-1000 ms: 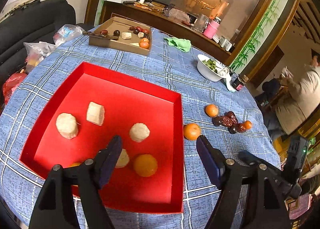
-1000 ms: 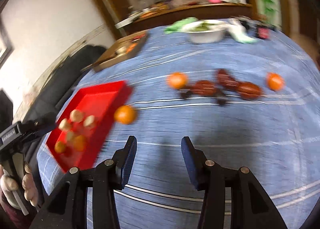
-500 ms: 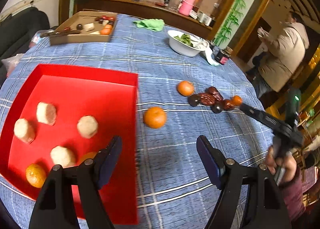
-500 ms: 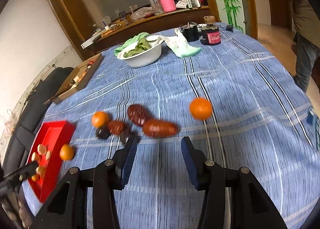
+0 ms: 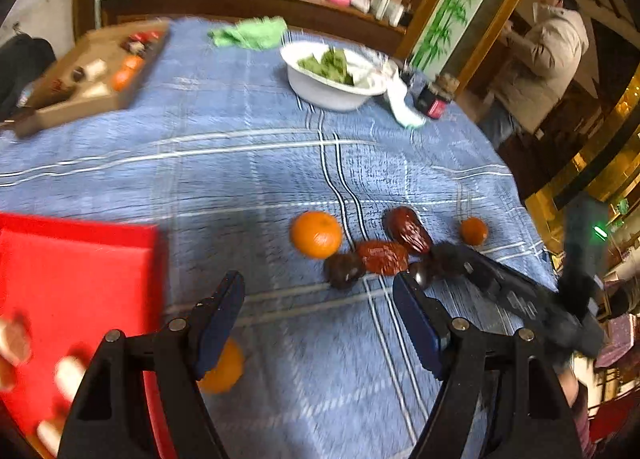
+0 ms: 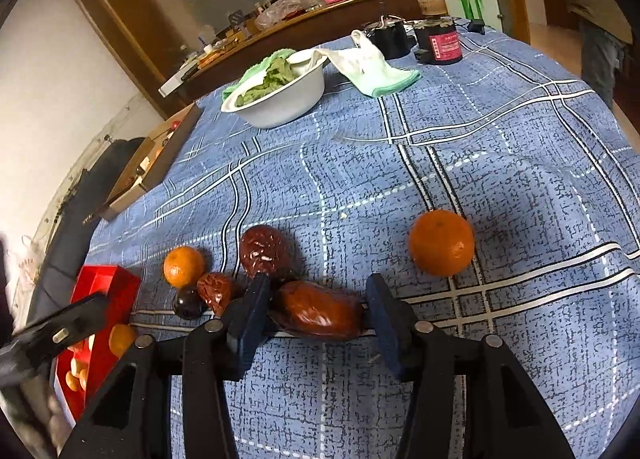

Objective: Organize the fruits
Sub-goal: 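Grasp a brown date with the right tool while the left tool grasps a small orange, then carry the date and orange over the red tray and open both tools, then move both tools from the tray back toward the remaining fruit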

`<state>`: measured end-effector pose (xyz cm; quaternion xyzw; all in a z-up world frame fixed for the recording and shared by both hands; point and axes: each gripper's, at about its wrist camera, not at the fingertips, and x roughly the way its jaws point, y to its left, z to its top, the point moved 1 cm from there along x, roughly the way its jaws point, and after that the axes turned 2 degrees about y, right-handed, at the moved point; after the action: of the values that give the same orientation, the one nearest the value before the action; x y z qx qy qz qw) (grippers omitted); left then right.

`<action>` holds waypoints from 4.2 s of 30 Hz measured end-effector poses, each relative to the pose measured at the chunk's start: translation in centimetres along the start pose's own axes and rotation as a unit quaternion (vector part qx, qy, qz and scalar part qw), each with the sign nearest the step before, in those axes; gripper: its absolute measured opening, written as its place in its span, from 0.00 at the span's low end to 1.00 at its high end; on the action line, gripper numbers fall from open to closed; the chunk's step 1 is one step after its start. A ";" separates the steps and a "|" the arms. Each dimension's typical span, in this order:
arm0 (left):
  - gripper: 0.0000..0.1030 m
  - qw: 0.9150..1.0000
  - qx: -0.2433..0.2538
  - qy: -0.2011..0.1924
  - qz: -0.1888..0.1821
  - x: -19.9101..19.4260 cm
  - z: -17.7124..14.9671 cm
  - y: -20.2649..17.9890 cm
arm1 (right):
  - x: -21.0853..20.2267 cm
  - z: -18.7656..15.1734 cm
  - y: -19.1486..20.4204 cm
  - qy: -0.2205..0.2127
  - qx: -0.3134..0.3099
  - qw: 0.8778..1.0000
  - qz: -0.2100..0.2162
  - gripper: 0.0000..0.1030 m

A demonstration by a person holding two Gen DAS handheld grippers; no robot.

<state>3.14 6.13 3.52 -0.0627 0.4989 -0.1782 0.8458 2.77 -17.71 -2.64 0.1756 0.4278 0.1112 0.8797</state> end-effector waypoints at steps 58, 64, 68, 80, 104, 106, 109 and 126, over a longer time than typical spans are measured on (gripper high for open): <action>0.31 0.988 -0.097 -0.115 0.032 -9.6 -6.4 7.9 | -0.4 -1.6 2.6 0.006 -0.091 0.996 -0.007 0.31; 0.31 0.981 -0.127 -0.133 0.052 -12.0 -8.3 11.6 | -0.7 -1.7 2.3 0.002 -0.075 0.997 -0.016 0.30; 0.31 0.977 -0.150 -0.139 0.061 -13.0 -9.3 14.2 | -2.6 -1.7 2.1 -0.004 -0.020 0.999 0.028 0.31; 0.31 0.974 -0.173 -0.127 0.074 -12.7 -10.2 17.7 | -2.0 -3.4 15.9 0.040 -0.112 0.986 0.117 0.31; 0.39 0.981 -0.166 -0.092 0.042 -10.4 -5.6 20.4 | 7.7 -6.7 29.3 0.093 -0.232 0.962 0.105 0.33; 0.44 0.980 -0.168 -0.096 0.051 -11.2 -5.8 20.0 | 7.4 -6.7 28.9 0.092 -0.225 0.964 0.112 0.33; 0.54 0.976 -0.175 -0.114 0.060 -12.7 -6.1 19.2 | 6.2 -6.6 28.0 0.083 -0.218 0.965 0.117 0.34; 0.65 0.984 -0.120 -0.128 0.033 -14.8 -6.9 7.1 | -1.5 -4.7 17.0 0.011 -0.119 0.985 0.126 0.52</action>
<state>-7.68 18.57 10.27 -0.1693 0.4064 -0.0793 0.8944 -2.63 -1.72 2.63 0.1210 0.3961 0.2729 0.8683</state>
